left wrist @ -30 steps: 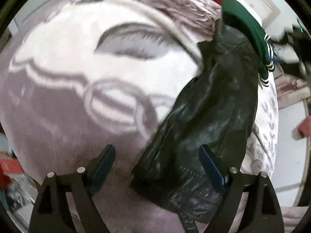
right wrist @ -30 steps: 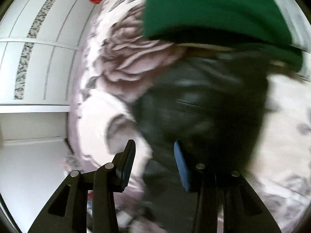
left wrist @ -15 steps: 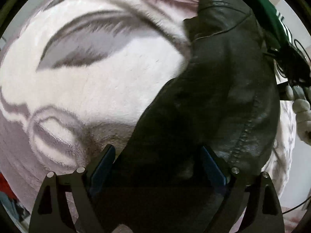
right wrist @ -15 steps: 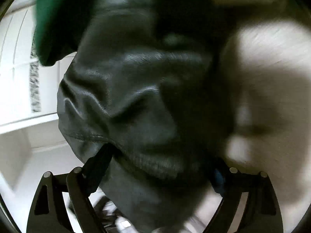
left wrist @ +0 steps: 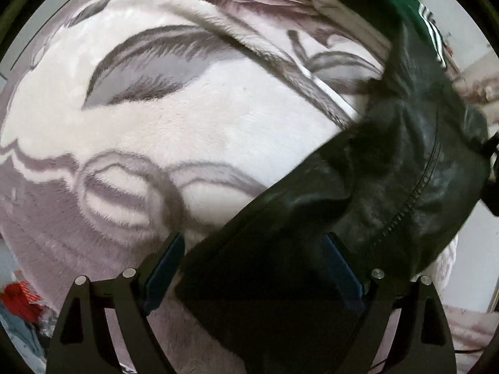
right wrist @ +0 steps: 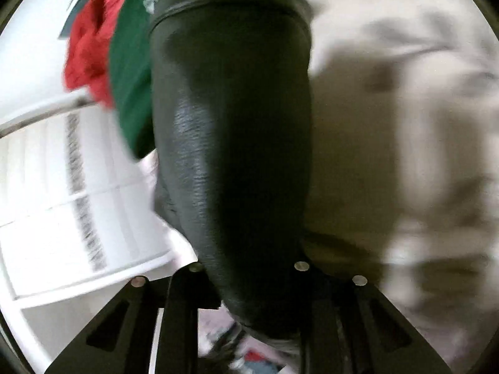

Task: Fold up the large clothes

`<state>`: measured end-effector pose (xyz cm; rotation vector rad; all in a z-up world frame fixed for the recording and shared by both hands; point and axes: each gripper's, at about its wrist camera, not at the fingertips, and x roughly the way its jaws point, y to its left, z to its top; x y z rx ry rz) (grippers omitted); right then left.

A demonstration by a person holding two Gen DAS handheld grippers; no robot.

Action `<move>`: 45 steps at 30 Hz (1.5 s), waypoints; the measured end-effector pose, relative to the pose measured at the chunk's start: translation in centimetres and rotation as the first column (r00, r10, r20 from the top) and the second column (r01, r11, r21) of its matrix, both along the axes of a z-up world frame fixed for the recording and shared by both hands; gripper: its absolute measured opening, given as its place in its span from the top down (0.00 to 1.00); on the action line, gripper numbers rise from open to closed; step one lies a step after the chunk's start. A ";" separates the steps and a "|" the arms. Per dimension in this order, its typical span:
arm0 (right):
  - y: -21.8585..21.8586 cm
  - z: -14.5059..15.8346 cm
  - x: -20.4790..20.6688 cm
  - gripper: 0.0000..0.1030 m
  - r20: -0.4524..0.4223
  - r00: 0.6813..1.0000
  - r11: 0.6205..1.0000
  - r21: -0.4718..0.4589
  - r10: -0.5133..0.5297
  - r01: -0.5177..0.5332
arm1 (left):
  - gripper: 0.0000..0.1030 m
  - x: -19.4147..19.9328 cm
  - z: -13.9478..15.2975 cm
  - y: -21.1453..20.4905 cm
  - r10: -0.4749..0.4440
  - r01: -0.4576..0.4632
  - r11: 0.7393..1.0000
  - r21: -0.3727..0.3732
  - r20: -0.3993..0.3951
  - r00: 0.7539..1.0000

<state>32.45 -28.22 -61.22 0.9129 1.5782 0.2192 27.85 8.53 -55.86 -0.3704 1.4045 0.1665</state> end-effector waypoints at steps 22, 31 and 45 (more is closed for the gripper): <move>-12.4 5.8 -4.7 0.11 -0.063 0.989 0.933 -0.329 0.135 -0.148 | 0.12 -1.9 -3.4 -3.4 0.061 -0.062 0.998 0.000 -0.047 0.997; 6.4 2.4 4.1 0.84 -0.001 0.812 0.714 -0.476 0.584 -0.514 | 0.12 -2.0 -5.7 -4.2 0.061 -0.060 0.998 0.016 -0.060 0.996; 6.9 8.4 5.2 0.96 0.010 0.788 0.728 -0.389 0.615 -0.564 | 0.07 -4.8 -1.2 -3.8 0.110 -0.109 0.993 0.044 -0.009 0.994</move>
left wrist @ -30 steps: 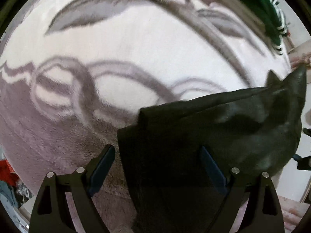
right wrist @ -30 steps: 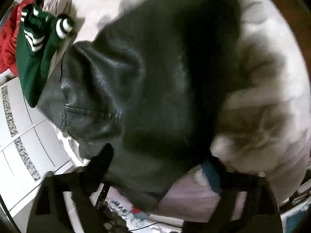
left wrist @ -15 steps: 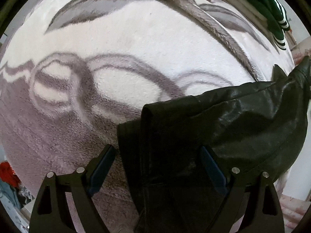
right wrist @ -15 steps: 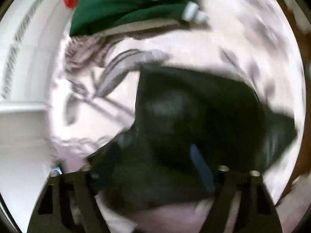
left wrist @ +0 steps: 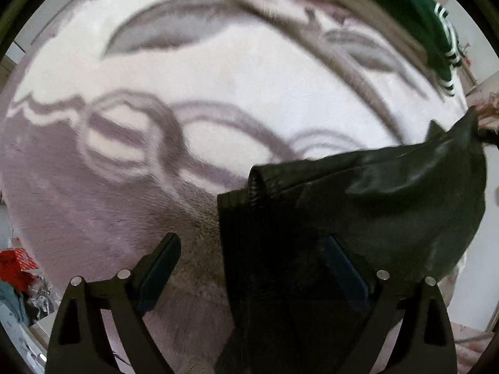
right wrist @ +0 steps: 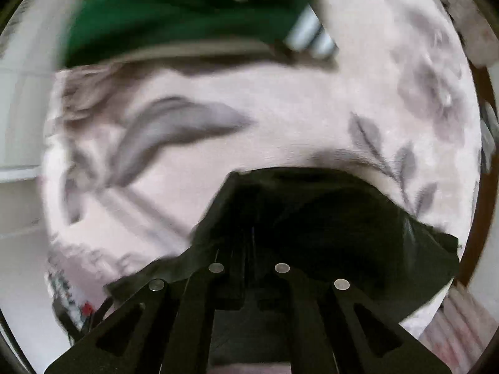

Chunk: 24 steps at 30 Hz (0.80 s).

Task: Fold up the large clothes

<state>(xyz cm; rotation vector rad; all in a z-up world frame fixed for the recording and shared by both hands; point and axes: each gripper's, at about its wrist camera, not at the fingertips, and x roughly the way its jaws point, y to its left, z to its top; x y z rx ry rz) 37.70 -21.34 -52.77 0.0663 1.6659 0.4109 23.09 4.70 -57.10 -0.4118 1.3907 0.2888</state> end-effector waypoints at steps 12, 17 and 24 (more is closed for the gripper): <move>1.0 -10.7 -3.3 1.00 -0.182 0.983 0.995 -0.099 -0.019 0.001 | 0.07 1.1 -4.2 -1.1 0.023 -0.025 1.000 -0.019 -0.071 0.997; 1.6 -10.2 -3.0 1.00 -0.178 0.984 0.994 -0.109 -0.011 -0.008 | 0.07 1.5 -2.6 -1.6 0.013 -0.012 1.000 0.005 -0.084 0.996; -8.3 -1.2 -4.7 0.25 -0.106 0.974 0.963 0.159 -0.202 0.217 | 0.07 5.6 4.1 -6.9 -0.107 0.107 0.994 0.005 0.032 0.994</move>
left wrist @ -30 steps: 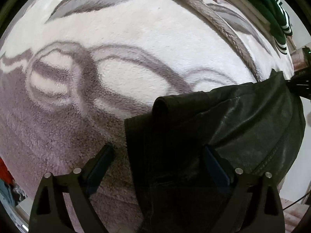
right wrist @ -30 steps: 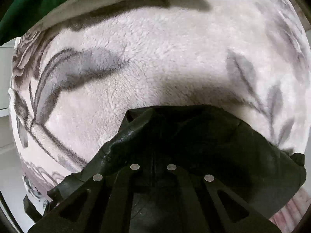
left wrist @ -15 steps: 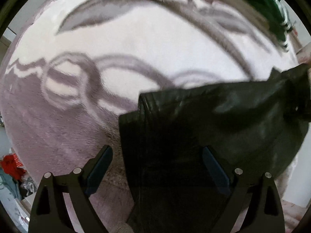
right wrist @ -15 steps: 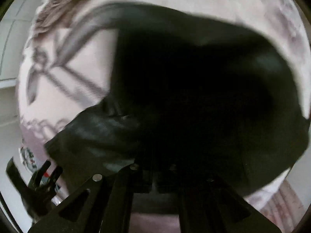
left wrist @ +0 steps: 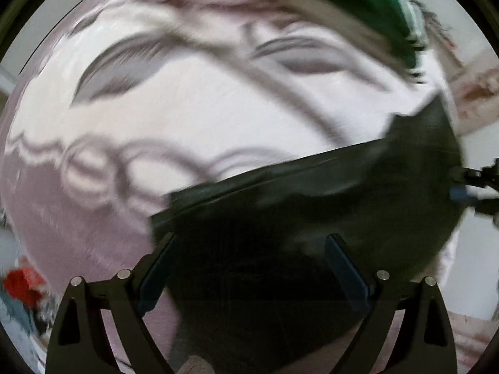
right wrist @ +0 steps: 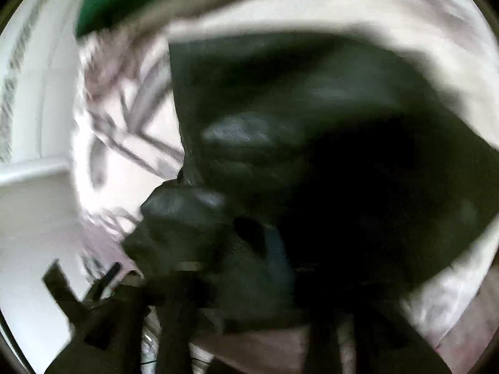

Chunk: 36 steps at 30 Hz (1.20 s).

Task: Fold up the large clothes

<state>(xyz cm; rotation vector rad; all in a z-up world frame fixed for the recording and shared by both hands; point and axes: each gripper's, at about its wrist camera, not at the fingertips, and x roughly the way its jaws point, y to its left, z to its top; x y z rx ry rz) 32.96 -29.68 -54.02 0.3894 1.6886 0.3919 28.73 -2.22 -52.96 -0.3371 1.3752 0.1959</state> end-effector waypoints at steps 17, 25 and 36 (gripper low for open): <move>-13.3 -15.3 1.8 0.21 -0.180 0.904 0.726 0.544 -0.389 0.420 | 0.00 13.2 -8.1 -9.2 -0.179 0.176 0.977 -0.118 -0.016 0.984; -8.0 -14.4 4.6 0.63 -0.109 0.956 0.763 0.581 -0.273 0.284 | 0.00 12.1 -8.0 -7.4 -0.164 0.157 0.974 -0.166 -0.031 0.986; -1.0 -4.8 3.9 0.75 0.074 0.980 0.809 0.578 -0.184 0.108 | 0.00 12.6 -8.9 -6.2 -0.143 0.137 0.969 -0.207 -0.013 0.990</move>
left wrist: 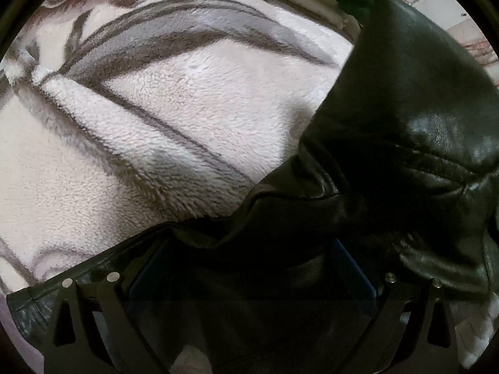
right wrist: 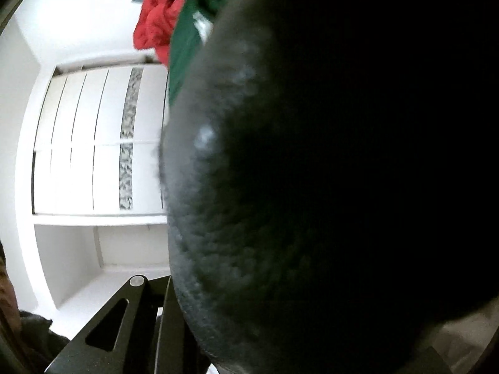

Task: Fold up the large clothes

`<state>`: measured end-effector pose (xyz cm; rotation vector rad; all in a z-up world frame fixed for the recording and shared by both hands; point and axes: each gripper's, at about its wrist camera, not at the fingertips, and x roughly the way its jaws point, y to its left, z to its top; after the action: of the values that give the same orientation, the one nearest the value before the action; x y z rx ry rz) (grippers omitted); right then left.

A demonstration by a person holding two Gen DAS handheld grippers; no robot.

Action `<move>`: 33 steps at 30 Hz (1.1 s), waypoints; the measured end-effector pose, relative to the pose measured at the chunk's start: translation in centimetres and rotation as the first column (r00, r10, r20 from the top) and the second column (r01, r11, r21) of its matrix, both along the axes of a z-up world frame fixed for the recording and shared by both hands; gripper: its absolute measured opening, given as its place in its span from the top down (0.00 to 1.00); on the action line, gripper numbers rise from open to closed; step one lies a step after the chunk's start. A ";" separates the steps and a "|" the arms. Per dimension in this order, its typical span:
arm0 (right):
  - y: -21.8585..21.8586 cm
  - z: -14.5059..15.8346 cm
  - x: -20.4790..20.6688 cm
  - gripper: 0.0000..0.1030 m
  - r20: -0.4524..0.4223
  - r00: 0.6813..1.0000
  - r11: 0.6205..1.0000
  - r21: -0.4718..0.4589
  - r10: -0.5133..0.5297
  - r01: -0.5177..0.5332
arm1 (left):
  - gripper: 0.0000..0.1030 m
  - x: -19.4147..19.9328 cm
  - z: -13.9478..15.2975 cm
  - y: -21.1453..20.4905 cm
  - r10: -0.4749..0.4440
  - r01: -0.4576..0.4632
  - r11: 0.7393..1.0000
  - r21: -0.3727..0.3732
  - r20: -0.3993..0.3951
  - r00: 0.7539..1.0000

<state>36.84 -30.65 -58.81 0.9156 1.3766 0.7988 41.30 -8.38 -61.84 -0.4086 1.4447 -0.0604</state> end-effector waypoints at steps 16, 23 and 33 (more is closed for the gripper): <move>10.9 11.1 -8.1 0.77 0.225 0.934 0.926 -0.320 0.279 -0.200 | 0.00 -13.2 11.5 15.6 0.322 -0.329 0.944 0.011 0.168 0.932; 27.2 9.6 -19.9 0.77 0.264 0.693 0.686 -0.575 0.671 -0.445 | 0.00 -25.7 12.4 25.2 0.518 -0.527 0.836 0.156 0.094 0.850; 35.5 3.6 -30.0 0.22 0.115 0.457 0.415 -0.649 0.882 -0.638 | 0.00 -33.6 14.0 28.6 0.602 -0.603 0.766 0.225 0.079 0.795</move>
<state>6.86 4.83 -55.24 -0.4703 1.4628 1.1598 7.73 20.21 -47.80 -0.6572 1.2377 0.6347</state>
